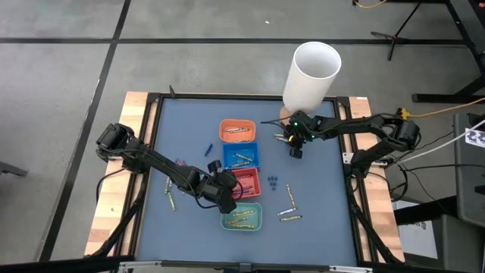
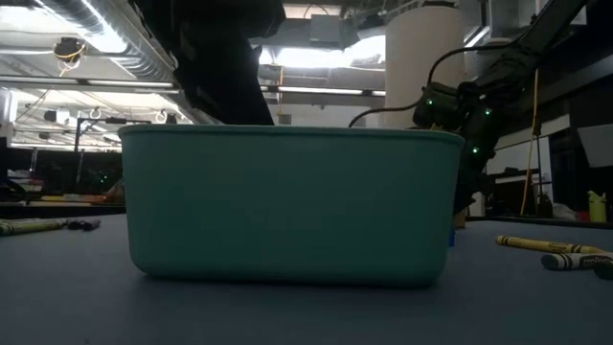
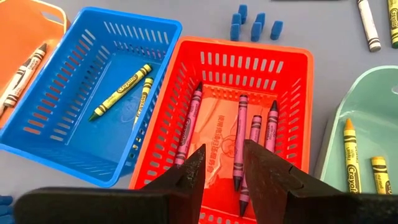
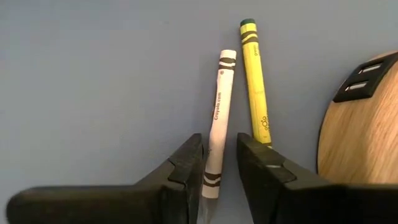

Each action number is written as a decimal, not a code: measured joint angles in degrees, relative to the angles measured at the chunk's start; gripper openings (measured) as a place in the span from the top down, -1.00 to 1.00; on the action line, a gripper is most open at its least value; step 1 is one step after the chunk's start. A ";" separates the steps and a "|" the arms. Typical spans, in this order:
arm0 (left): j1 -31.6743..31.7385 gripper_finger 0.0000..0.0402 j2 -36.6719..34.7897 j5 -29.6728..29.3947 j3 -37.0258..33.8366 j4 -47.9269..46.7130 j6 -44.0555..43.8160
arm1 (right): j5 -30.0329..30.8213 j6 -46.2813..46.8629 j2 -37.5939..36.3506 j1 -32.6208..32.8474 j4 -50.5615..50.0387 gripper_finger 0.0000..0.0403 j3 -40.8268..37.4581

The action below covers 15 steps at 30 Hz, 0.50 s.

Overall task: Sort crayons
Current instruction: Put the gray crayon into the orange bin

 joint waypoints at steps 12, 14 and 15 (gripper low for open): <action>0.00 0.54 -0.12 0.02 0.00 -0.03 0.00 | -0.09 -0.04 0.04 0.04 -0.09 0.96 -0.09; 0.00 0.54 -0.76 0.50 0.00 -0.11 0.00 | -0.07 -0.04 0.04 0.04 -0.09 0.96 -0.09; 0.00 0.54 -1.36 0.80 0.00 -0.10 -0.01 | -0.07 -0.04 0.04 0.04 -0.07 0.96 -0.09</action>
